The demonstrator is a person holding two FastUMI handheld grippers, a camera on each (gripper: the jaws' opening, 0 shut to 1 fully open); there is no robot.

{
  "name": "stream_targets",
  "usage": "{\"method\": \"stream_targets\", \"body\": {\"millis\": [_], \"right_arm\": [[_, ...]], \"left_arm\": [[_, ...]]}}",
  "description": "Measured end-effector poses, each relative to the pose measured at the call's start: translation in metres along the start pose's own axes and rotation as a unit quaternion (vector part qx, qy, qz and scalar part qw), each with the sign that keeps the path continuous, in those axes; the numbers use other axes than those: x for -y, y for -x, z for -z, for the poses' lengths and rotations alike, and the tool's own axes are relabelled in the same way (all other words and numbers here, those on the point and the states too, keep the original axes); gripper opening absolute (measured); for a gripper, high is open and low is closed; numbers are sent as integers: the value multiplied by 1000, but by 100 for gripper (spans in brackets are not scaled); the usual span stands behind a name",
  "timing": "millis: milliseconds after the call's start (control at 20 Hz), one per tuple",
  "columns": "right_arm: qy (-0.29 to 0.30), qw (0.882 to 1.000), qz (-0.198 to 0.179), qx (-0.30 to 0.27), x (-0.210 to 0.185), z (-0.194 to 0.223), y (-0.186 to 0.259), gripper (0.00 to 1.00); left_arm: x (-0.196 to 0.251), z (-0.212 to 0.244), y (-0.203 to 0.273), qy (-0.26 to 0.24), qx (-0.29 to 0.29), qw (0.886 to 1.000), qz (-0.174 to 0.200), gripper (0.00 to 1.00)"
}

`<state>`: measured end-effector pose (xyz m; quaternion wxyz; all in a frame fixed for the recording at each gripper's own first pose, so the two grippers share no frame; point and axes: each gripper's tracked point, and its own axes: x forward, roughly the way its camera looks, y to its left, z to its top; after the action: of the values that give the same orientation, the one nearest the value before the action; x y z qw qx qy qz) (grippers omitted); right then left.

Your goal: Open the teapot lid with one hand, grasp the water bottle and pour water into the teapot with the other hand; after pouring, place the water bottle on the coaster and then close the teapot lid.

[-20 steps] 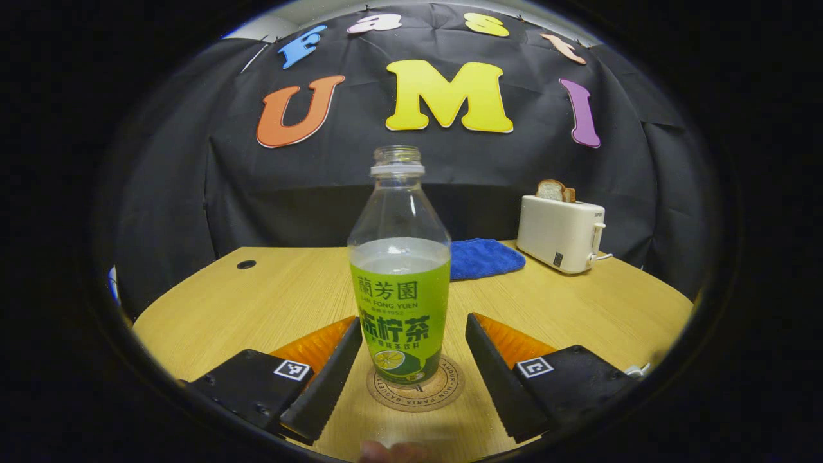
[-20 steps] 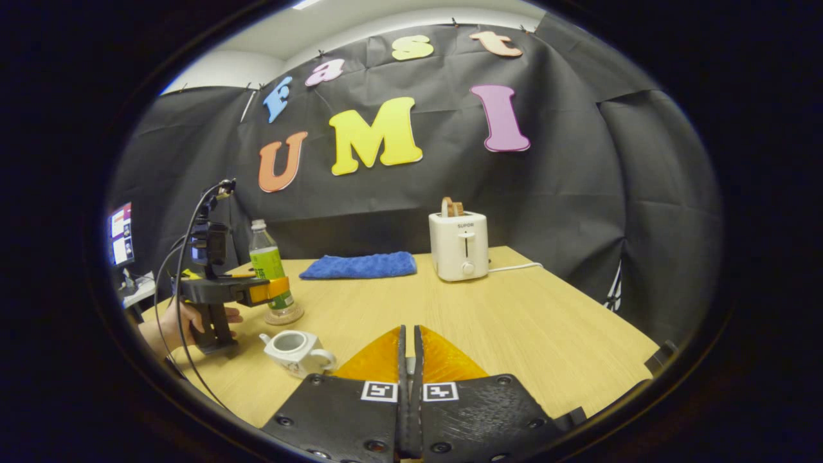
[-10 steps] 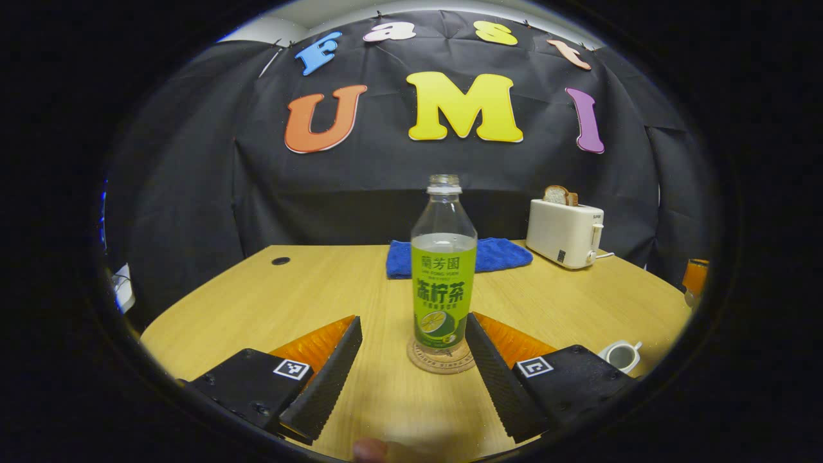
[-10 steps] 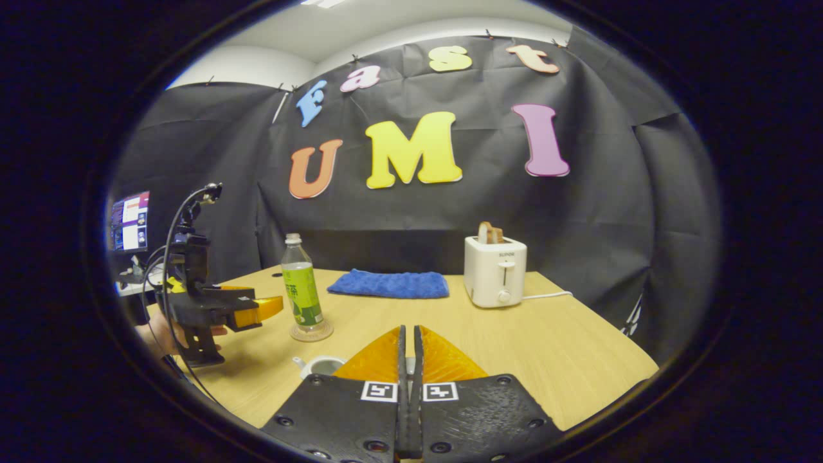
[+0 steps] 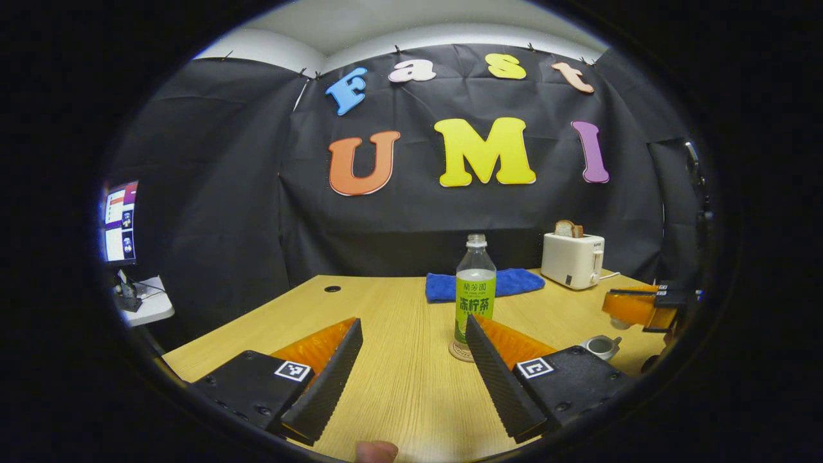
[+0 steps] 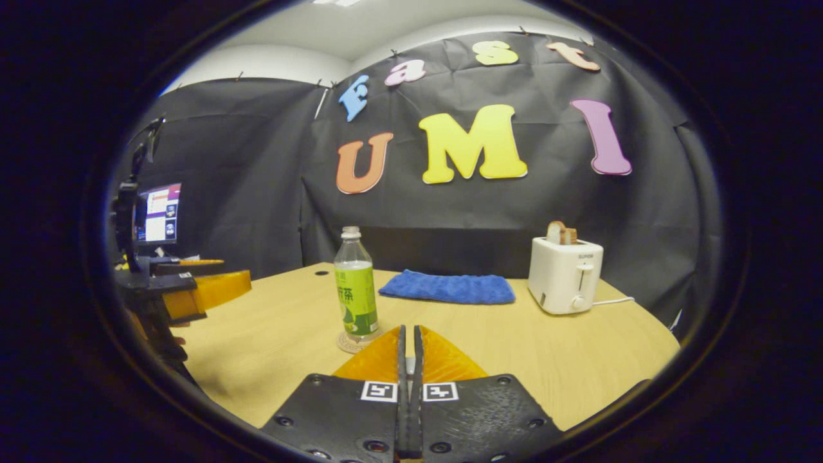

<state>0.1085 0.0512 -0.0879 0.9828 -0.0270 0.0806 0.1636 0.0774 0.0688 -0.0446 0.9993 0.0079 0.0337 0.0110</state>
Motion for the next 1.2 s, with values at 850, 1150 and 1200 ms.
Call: {"method": "stream_targets", "body": {"millis": [850,1150,1200], "right_arm": [[-6,1000,-5,-4,-4,30,-11,0],[-11,1000,-3,3,-3,31,-10,0],[-11,1000,-4,4,-3,31,-10,0]], "left_arm": [[-30,-1,20,-2,-6,1000,-27,100],[-24,0,21,-6,-7,1000,-21,100],[-23,-1,21,-7,-7,1000,-19,100]]}}
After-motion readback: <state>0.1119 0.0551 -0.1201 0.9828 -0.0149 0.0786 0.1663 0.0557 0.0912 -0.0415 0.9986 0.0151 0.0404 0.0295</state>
